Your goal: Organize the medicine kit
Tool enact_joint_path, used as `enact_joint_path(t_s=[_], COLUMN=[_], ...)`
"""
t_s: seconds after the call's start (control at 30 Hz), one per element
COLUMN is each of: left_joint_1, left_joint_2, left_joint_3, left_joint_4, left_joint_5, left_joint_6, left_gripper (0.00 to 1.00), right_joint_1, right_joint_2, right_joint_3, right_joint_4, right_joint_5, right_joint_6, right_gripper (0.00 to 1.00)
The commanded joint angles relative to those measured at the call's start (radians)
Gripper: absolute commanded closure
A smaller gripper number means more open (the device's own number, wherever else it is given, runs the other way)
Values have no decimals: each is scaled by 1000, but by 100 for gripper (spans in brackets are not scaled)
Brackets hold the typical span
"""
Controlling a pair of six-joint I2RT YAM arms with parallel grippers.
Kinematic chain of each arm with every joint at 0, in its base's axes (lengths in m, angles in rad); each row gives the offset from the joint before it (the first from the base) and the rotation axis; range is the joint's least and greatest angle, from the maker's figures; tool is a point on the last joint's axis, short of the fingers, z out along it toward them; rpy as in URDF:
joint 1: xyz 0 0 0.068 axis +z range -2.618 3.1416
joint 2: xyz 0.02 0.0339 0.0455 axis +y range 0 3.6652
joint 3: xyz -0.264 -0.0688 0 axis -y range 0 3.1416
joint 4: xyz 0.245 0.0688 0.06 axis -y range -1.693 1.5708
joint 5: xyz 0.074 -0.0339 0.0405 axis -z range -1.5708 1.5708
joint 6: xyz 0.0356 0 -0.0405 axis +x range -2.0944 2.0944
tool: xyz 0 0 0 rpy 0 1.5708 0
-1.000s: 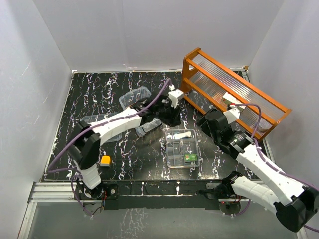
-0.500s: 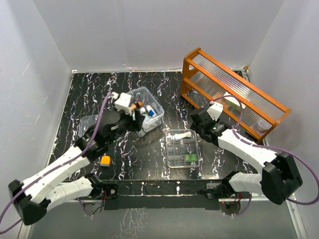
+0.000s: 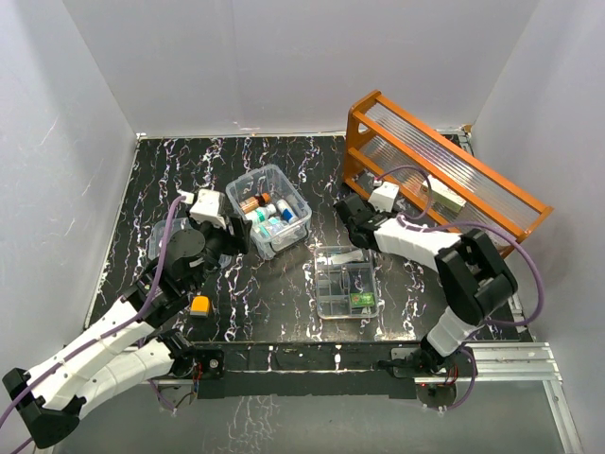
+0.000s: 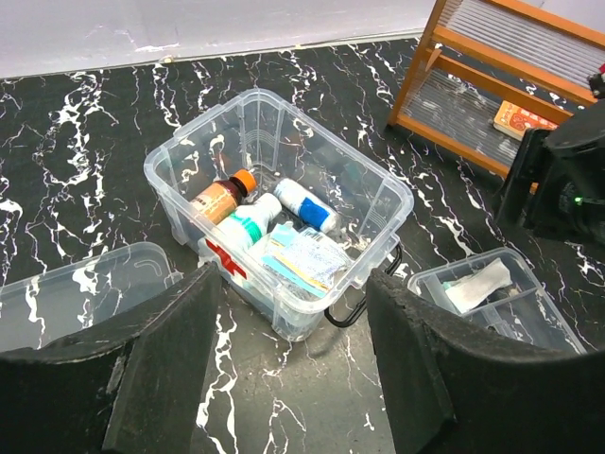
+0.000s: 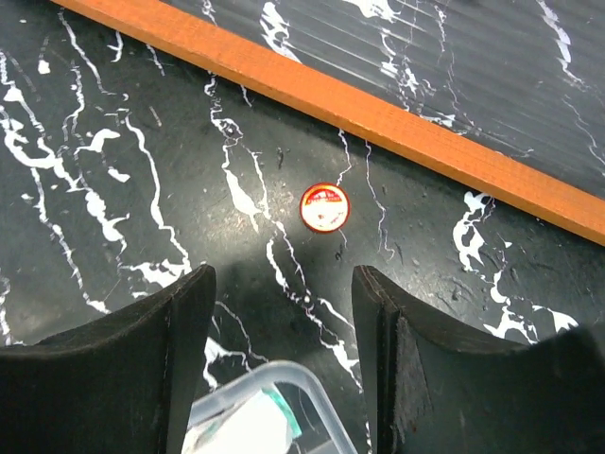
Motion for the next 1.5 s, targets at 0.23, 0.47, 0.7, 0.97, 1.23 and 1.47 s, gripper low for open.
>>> enact_joint_path(t_s=[0.23, 0.47, 0.7, 0.97, 1.23, 1.47], left_joint_1=[1, 0, 0, 0, 1, 0], left_joint_2=[-36, -30, -22, -15, -10, -10], left_joint_3=[18, 16, 17, 16, 16, 15], left_joint_4=[-11, -8, -6, -6, -6, -5], left_joint_5=[-12, -8, -10, -10, -8, -11], left_joint_6=[-14, -15, -15, -13, -15, -15], left_gripper=[38, 38, 38, 38, 37, 37], right_joint_1=[-42, -71, -104, -123, -117, -42], right_joint_2=[133, 192, 209, 205, 186, 96], right_joint_3=[48, 33, 13, -2, -5, 16], right_joint_4=[54, 93, 137, 153, 170, 99], right_joint_5=[126, 94, 32, 7, -2, 7], right_joint_6=[101, 108, 120, 106, 45, 39], right_gripper=[44, 48, 54, 67, 76, 75])
